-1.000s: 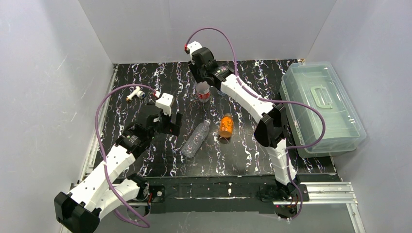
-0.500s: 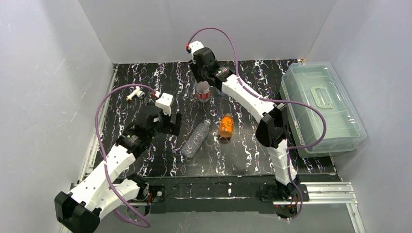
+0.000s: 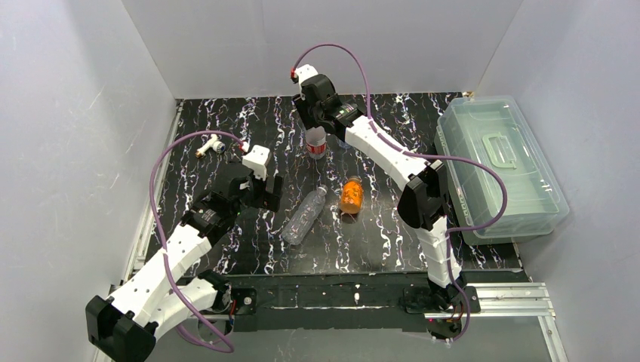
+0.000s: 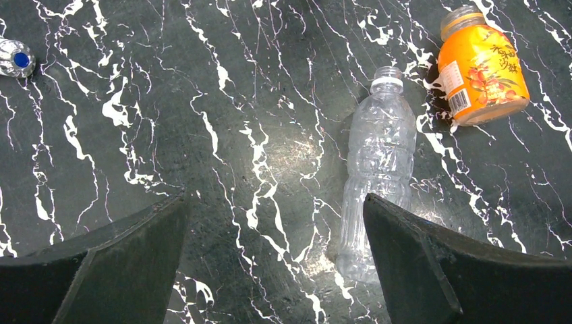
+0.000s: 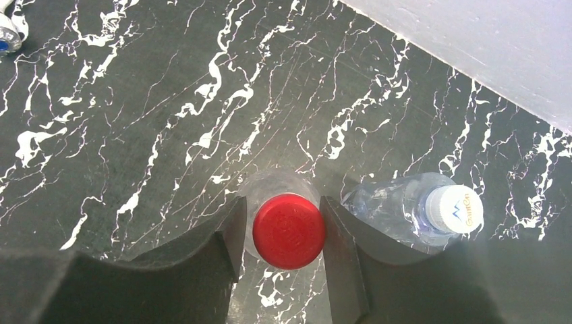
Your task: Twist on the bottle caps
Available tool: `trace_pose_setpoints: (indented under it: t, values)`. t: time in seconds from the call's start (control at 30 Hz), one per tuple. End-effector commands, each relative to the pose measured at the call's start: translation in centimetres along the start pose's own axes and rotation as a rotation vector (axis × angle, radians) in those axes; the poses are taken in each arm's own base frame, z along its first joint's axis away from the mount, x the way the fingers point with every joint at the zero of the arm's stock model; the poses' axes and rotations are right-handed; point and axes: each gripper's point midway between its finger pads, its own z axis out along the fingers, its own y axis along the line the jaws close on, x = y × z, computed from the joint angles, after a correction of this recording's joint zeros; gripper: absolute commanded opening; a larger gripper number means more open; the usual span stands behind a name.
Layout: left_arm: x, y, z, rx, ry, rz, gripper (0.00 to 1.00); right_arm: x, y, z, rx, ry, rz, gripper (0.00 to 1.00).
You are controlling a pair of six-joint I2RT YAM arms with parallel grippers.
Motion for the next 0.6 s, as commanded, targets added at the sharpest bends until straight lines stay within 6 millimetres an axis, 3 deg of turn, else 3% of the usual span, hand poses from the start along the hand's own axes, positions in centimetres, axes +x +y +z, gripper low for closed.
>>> trace_pose_setpoints:
  t: [0.0,0.57]
  values:
    - [0.37,0.18,0.16,-0.005,0.004,-0.008,0.98,-2.06,-0.69,-1.47,0.003,-0.055,0.038,0.53]
    - [0.32,0.16,0.21,-0.002,0.004,-0.01,0.98,-2.54,-1.08,-1.65,0.005,-0.062,0.046,0.64]
